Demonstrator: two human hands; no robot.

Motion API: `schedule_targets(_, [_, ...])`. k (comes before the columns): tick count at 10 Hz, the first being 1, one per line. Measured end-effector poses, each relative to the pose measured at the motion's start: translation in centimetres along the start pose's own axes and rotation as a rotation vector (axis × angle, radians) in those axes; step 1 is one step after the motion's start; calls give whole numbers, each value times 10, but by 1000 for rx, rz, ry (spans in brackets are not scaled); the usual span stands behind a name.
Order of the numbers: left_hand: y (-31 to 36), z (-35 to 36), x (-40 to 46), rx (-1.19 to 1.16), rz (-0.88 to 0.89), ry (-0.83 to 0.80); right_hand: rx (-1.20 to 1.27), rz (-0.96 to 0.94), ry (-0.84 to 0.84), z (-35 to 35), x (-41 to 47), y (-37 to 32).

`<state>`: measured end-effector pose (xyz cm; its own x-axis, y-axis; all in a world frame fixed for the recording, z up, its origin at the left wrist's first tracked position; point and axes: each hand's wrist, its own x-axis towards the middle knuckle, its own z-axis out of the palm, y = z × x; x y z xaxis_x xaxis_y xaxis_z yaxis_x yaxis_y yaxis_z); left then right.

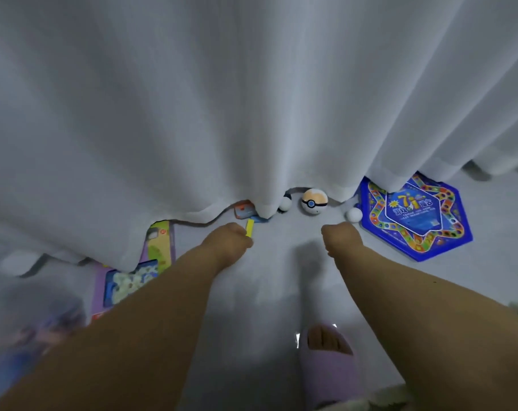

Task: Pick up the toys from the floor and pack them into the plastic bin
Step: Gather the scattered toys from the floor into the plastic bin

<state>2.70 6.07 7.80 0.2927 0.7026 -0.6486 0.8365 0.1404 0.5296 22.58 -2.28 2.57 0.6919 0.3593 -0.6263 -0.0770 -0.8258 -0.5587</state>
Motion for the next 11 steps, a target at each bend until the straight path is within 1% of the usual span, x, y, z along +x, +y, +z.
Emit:
schedule_targets(1, [2,19,33,130,34,-50,-10,85,73,-6,44,4])
schedule_targets(2, [7,38,65,255,142,-151,-196,47,169,-11,79,6])
schedule_targets(3, [19,53,96,137,198,-231,-382,-89,243,-14,105,6])
schedule_targets(4, [34,55,121,22,178,-58,-537,-295,252,-18,125,10])
schedule_targets(5, [39,44,127,43,252,194,-563,-345,211,-19,142,10])
schedule_targets(6, [29,43,126,13,328,243,-645,-369,197,-22,151,3])
schedule_targets(7, [14,46,135,-73,242,267,-889,-413,146,-21,157,-1])
schedule_targets(8, [8,47,144,96,234,269,-1003,-451,145,-15,161,1])
schedule_targets(9, [6,49,156,310,228,260,-815,-429,187,-7,168,8])
schedule_targets(10, [5,51,167,487,179,254,-532,-374,292,-6,172,8])
schedule_targets(11, [1,55,177,609,137,198,-675,-349,315,-7,177,2])
